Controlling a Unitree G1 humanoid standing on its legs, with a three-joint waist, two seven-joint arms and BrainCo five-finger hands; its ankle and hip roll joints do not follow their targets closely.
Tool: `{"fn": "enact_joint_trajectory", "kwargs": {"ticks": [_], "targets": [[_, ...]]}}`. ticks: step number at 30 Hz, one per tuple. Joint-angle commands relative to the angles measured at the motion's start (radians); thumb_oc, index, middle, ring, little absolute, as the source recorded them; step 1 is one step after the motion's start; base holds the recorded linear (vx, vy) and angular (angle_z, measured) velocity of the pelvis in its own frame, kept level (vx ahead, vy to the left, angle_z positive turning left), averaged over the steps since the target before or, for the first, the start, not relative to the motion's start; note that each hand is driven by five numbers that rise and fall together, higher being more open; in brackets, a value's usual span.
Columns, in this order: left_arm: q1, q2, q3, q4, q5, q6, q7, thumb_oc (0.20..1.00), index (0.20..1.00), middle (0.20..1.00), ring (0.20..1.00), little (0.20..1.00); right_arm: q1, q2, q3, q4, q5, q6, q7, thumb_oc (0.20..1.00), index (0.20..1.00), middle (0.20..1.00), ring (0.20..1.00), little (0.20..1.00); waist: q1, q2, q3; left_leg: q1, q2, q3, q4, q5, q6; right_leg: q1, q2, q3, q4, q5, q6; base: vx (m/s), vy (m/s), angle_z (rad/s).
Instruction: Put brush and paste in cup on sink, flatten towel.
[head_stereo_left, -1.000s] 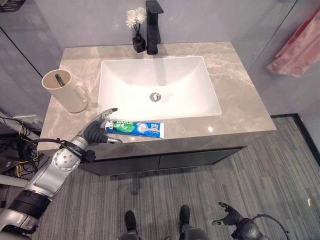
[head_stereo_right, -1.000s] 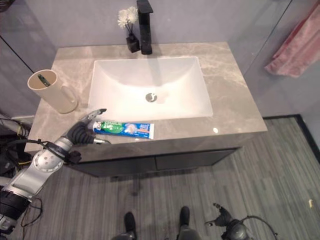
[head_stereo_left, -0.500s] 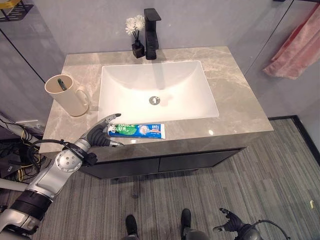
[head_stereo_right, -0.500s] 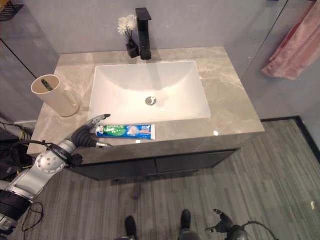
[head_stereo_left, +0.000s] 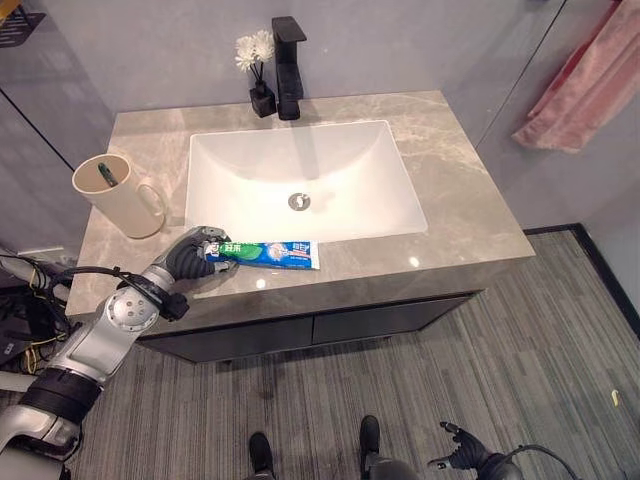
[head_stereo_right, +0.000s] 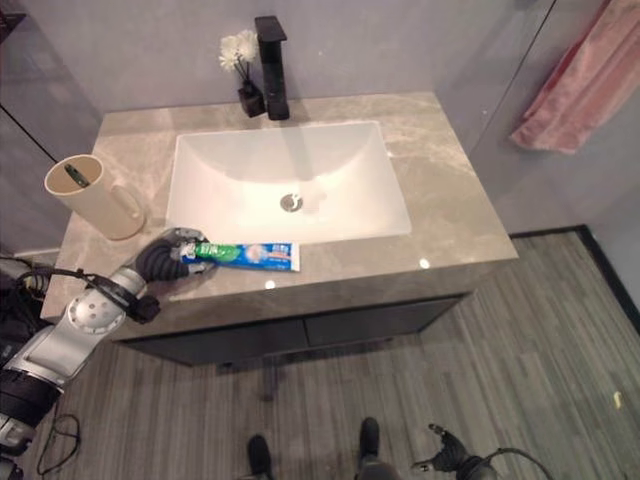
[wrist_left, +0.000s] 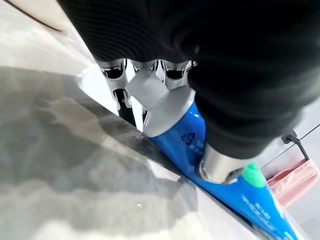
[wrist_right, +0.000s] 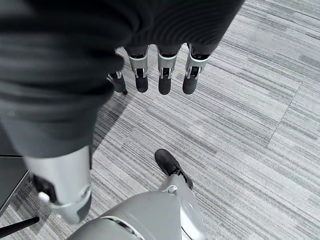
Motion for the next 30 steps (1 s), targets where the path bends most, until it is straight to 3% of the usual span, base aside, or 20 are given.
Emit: {"fn": "enact_joint_trajectory", "kwargs": {"ticks": [1,4,6,8,9,11,12,14,17,18,19,20,22,25,26,28,30], "targets": [[-0.006,0.011,-0.021,-0.026,0.05,-0.03,-0.014,0.435,0.435,0.435,0.435,0.435,0.005,-0.063,-0.022,-0.013,-0.004,-0.002,-0.007,1.0,1.0,1.0,1.0,1.0,0.011,0.006,0.023,0.002,0.044,-0.098,0.003,-0.009,-0.029,0.002,-0.08,-0.041,0.0,0.032,0.107,0.02,-0.034,-0.03],[-0.001,0.046,0.017,-0.09,0.246,-0.033,0.032,0.2,0.2,0.2,0.2,0.2,0.007,-0.039,-0.072,0.016,0.04,-0.004,-0.024,1.0,1.0,1.0,1.0,1.0,0.022,0.005,0.011,0.036,0.052,-0.101,0.003,-0.022,-0.031,0.046,-0.076,-0.05,0.0,0.014,0.107,0.02,-0.03,-0.02],[0.02,0.065,0.076,-0.142,0.365,-0.045,0.097,0.2,0.2,0.2,0.2,0.2,-0.002,-0.016,-0.147,0.041,0.121,-0.007,-0.054,1.0,1.0,1.0,1.0,1.0,0.03,0.002,-0.001,0.057,0.056,-0.103,0.003,-0.03,-0.031,0.073,-0.075,-0.056,0.0,0.002,0.104,0.03,-0.063,-0.02],[0.092,0.04,0.198,-0.206,0.537,-0.061,0.257,0.2,0.2,0.2,0.2,0.2,-0.049,0.011,-0.271,0.026,0.259,-0.022,-0.147,1.0,1.0,1.0,1.0,1.0,0.041,-0.002,-0.025,0.096,0.066,-0.101,0.003,-0.043,-0.032,0.119,-0.071,-0.065,0.0,-0.018,0.098,0.0,-0.059,0.01],[0.139,0.034,0.282,-0.226,0.613,-0.047,0.363,0.2,0.2,0.2,0.2,0.2,-0.077,0.026,-0.355,-0.083,0.412,-0.047,-0.196,1.0,1.0,1.0,1.0,1.0,0.041,-0.002,-0.037,0.107,0.067,-0.098,0.003,-0.041,-0.032,0.127,-0.069,-0.06,0.0,-0.018,0.094,0.0,0.0,0.0],[0.155,0.034,0.331,-0.233,0.654,-0.027,0.406,0.2,0.2,0.2,0.2,0.2,-0.075,0.021,-0.383,-0.197,0.433,-0.051,-0.22,1.0,1.0,1.0,1.0,1.0,0.041,-0.002,-0.045,0.113,0.068,-0.094,0.003,-0.042,-0.032,0.131,-0.069,-0.061,0.0,-0.019,0.092,-0.02,-0.008,0.0],[0.162,0.02,0.387,-0.247,0.688,-0.013,0.469,0.2,0.2,0.2,0.2,0.2,-0.079,0.031,-0.428,-0.368,0.486,-0.091,-0.25,1.0,1.0,1.0,1.0,1.0,0.041,0.0,-0.059,0.121,0.065,-0.093,0.003,-0.045,-0.03,0.143,-0.069,-0.06,0.0,-0.022,0.09,-0.03,-0.003,-0.01],[0.151,0.017,0.428,-0.262,0.716,0.003,0.512,0.2,0.2,0.2,0.2,0.2,-0.089,0.017,-0.449,-0.521,0.483,-0.106,-0.271,1.0,1.0,1.0,1.0,1.0,0.039,0.003,-0.069,0.135,0.063,-0.091,0.003,-0.048,-0.028,0.16,-0.072,-0.061,0.0,-0.025,0.087,0.0,0.0,0.0],[0.118,0.054,0.476,-0.325,0.77,0.004,0.544,0.2,0.2,0.2,0.2,0.2,-0.142,-0.005,-0.481,-0.693,0.451,-0.131,-0.314,1.0,1.0,1.0,1.0,1.0,0.043,0.008,-0.084,0.144,0.056,-0.093,0.003,-0.052,-0.024,0.178,-0.08,-0.069,0.0,-0.028,0.087,-0.02,0.014,0.12],[0.07,0.098,0.478,-0.33,0.808,0.014,0.581,0.2,0.2,0.2,0.2,0.2,-0.199,-0.011,-0.469,-0.79,0.462,-0.169,-0.332,1.0,1.0,1.0,1.0,1.0,0.043,0.017,-0.099,0.151,0.051,-0.094,0.003,-0.055,-0.021,0.186,-0.085,-0.071,0.0,-0.028,0.087,-0.03,0.016,0.21],[0.063,0.1,0.473,-0.326,0.809,0.015,0.583,0.2,0.2,0.2,0.2,0.2,-0.201,-0.009,-0.47,-0.79,0.461,-0.168,-0.333,1.0,1.0,1.0,1.0,1.0,0.043,0.014,-0.097,0.15,0.051,-0.095,0.003,-0.054,-0.02,0.186,-0.085,-0.072,0.0,-0.027,0.087,-0.04,0.036,0.17],[-0.097,0.184,0.401,-0.29,0.855,0.055,0.618,0.2,0.2,0.2,0.2,0.2,-0.325,-0.023,-0.389,-0.906,0.489,-0.181,-0.323,1.0,1.0,1.0,1.0,1.0,0.047,0.018,-0.113,0.159,0.04,-0.099,0.003,-0.054,-0.017,0.201,-0.096,-0.079,0.0,-0.025,0.089,-0.06,0.027,0.11],[-0.194,0.222,0.342,-0.274,0.863,0.063,0.626,0.2,0.2,0.2,0.2,0.2,-0.401,-0.025,-0.319,-0.938,0.533,-0.185,-0.299,1.0,1.0,1.0,1.0,1.0,0.05,0.021,-0.122,0.162,0.038,-0.1,0.003,-0.059,-0.018,0.209,-0.1,-0.084,0.0,-0.028,0.092,-0.04,0.02,0.06],[-0.382,0.259,0.189,-0.212,0.834,0.075,0.643,0.2,0.2,0.2,0.2,0.2,-0.539,0.009,-0.155,-0.914,0.788,-0.189,-0.226,1.0,1.0,1.0,1.0,1.0,0.061,0.017,-0.129,0.166,0.032,-0.101,0.003,-0.052,-0.019,0.215,-0.106,-0.089,0.0,-0.021,0.092,-0.03,0.007,0.1],[-0.402,0.261,0.173,-0.203,0.833,0.076,0.646,0.2,0.2,0.2,0.2,0.2,-0.545,0.01,-0.159,-0.907,0.793,-0.193,-0.222,1.0,1.0,1.0,1.0,1.0,0.062,0.012,-0.126,0.161,0.031,-0.102,0.003,-0.046,-0.018,0.211,-0.107,-0.089,0.0,-0.016,0.091,-0.03,0.002,0.11],[-0.496,0.275,0.08,-0.175,0.812,0.084,0.637,0.2,0.2,0.2,0.2,0.2,-0.643,0.016,-0.03,-0.898,1.035,-0.17,-0.111,1.0,1.0,1.0,1.0,1.0,0.075,0.008,-0.131,0.169,0.03,-0.101,0.003,-0.046,-0.021,0.218,-0.107,-0.088,0.0,-0.017,0.091,-0.03,-0.002,0.04],[-0.526,0.271,0.044,-0.167,0.802,0.083,0.636,0.2,0.2,0.2,0.2,0.2,-0.679,0.028,-0.007,-0.891,1.066,-0.183,-0.11,1.0,1.0,1.0,1.0,1.0,0.08,0.005,-0.132,0.164,0.027,-0.103,0.003,-0.039,-0.02,0.216,-0.109,-0.089,0.0,-0.012,0.09,-0.02,0.005,-0.01]]}}
